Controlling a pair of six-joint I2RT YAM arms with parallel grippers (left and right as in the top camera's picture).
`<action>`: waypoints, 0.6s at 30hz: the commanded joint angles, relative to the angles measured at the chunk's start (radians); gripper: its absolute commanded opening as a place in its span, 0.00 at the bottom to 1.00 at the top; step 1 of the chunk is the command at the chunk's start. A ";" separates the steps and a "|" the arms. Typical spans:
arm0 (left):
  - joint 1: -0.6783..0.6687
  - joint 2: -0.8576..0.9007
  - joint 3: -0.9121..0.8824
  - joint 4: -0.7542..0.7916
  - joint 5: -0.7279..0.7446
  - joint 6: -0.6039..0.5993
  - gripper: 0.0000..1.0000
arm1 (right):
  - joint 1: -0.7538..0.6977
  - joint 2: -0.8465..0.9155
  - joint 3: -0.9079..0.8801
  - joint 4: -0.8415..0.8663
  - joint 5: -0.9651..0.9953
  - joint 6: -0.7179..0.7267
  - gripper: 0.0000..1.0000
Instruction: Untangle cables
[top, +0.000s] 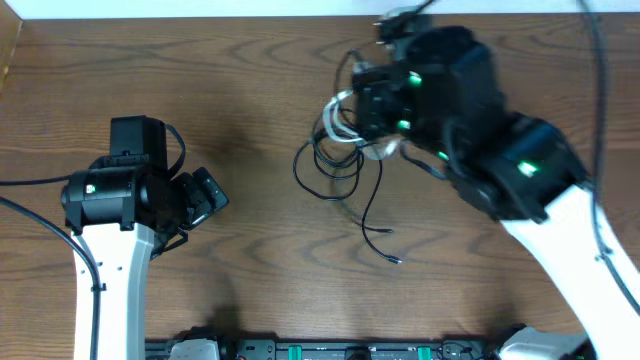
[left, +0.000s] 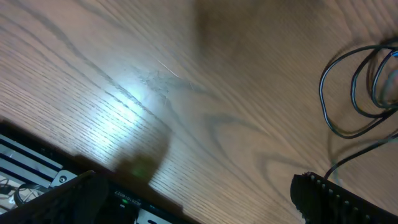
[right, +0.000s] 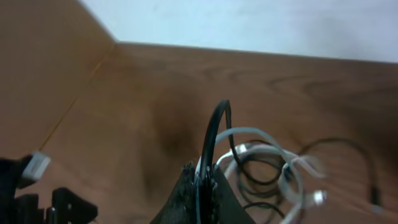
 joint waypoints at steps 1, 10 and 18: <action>0.003 0.000 -0.002 -0.003 -0.002 -0.008 1.00 | -0.002 -0.041 0.024 0.079 -0.070 -0.029 0.01; 0.003 0.000 -0.002 -0.003 -0.002 -0.009 0.99 | -0.020 -0.123 0.032 0.011 0.373 0.164 0.02; 0.003 0.000 -0.002 -0.003 -0.002 -0.008 0.99 | -0.020 -0.002 0.015 -0.199 0.040 -0.201 0.01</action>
